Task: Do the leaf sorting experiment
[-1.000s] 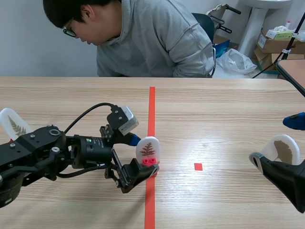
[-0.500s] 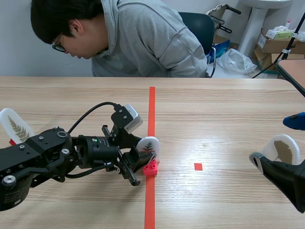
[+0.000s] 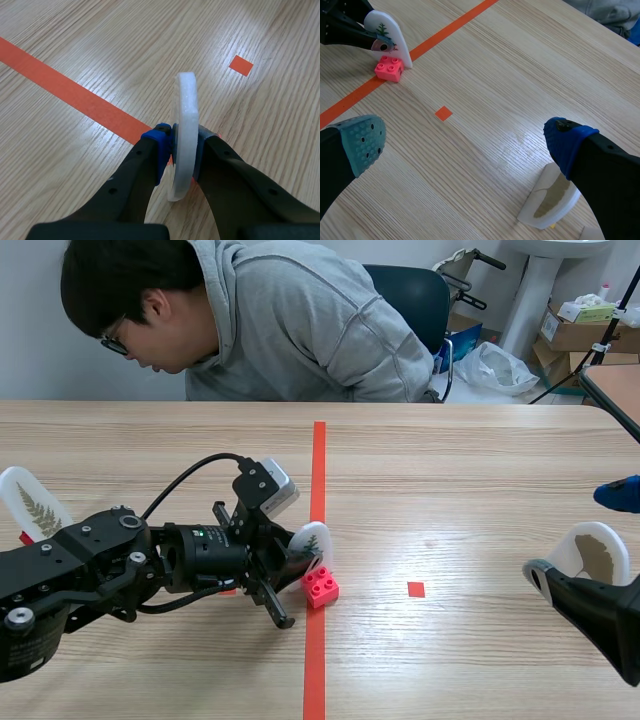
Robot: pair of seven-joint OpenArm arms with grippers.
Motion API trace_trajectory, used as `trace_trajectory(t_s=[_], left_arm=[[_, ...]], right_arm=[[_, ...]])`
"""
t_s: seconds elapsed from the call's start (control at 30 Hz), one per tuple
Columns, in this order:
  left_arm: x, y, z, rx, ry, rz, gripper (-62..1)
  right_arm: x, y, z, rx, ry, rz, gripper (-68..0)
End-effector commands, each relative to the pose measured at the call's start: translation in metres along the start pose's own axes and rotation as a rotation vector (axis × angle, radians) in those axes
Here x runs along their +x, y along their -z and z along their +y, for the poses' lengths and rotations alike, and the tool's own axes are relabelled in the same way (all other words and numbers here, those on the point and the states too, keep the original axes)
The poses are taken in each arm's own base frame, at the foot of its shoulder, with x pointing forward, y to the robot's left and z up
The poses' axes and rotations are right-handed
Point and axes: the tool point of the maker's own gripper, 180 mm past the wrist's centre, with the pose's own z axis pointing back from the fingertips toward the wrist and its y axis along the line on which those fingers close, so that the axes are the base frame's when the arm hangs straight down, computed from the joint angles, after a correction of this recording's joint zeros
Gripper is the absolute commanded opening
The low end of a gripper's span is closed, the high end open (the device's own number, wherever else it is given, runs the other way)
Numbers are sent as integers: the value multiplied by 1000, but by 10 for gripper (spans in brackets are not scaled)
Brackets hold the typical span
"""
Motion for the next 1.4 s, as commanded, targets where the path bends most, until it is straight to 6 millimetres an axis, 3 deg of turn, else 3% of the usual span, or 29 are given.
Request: trace_trajectory(t_s=[0.0,0.17,0.37,0.63,0.93,1.13,1.37], left_arm=[[18,1,2,-2,6,-57,-554],[19,0,1,-8,8,-59,-554],[30,-19,3,-41,-17,-81,-554],[57,-62,30,64,-36,-174,-554],[69,-118,49,213,-140,-303,-554],[59,-158,66,335,-205,-345,-554],[34,-202,93,504,-267,-337,-554]], right_arm=[[11,1,-5,-8,-13,-36,-8],[11,1,-5,-8,-13,-36,-8],[11,1,-5,-8,-13,-36,-8],[11,1,-5,-8,-13,-36,-8],[11,1,-5,-8,-13,-36,-8],[11,1,-5,-8,-13,-36,-8],[11,1,-5,-8,-13,-36,-8]])
